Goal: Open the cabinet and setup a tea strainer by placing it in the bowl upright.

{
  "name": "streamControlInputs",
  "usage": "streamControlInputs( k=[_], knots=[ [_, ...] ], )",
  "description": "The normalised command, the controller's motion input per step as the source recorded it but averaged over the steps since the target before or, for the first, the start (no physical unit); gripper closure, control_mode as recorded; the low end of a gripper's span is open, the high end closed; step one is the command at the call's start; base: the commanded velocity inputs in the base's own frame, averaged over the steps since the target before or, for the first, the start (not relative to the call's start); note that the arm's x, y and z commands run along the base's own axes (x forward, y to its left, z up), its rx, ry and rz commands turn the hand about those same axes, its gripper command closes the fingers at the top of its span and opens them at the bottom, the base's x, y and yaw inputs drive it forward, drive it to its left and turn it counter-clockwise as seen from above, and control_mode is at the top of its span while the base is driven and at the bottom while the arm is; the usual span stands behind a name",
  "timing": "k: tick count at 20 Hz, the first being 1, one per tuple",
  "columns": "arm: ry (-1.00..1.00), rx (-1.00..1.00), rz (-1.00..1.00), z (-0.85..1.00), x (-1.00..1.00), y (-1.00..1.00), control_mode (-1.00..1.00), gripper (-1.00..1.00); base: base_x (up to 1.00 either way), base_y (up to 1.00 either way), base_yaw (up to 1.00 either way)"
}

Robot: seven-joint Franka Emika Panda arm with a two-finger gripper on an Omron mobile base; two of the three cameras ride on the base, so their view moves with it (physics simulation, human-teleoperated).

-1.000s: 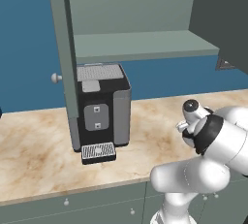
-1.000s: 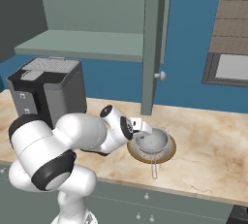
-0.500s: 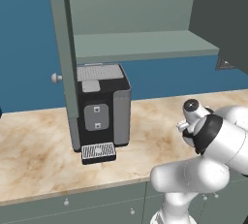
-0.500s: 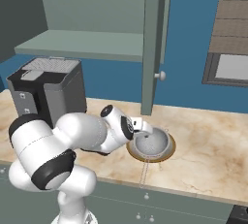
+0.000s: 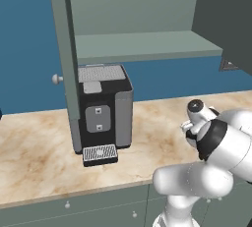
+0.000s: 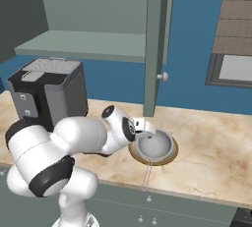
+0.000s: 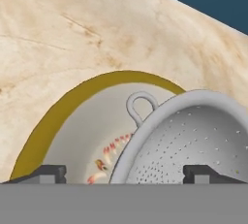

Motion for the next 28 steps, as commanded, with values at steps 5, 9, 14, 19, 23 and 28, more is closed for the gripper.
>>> streamControlInputs(
  k=[5,9,14,19,23,28],
  knots=[
    [0.00,0.01,0.00,0.56,-0.04,0.00,-1.00,-1.00,0.00,0.00,0.00],
    [0.03,0.04,0.00,0.44,-0.13,0.00,-1.00,-1.00,0.00,0.00,0.00],
    [0.12,0.09,0.00,0.55,-0.32,0.13,-1.00,-1.00,0.00,0.00,0.00],
    [0.10,0.23,0.00,0.38,-0.24,0.67,-1.00,-1.00,0.00,0.00,0.00],
    [0.02,0.25,0.00,0.68,-0.29,0.82,-1.00,-1.00,0.00,0.00,0.00],
    [0.06,0.26,0.00,0.71,-0.32,0.65,-1.00,-1.00,0.00,0.00,0.00]
  ],
)
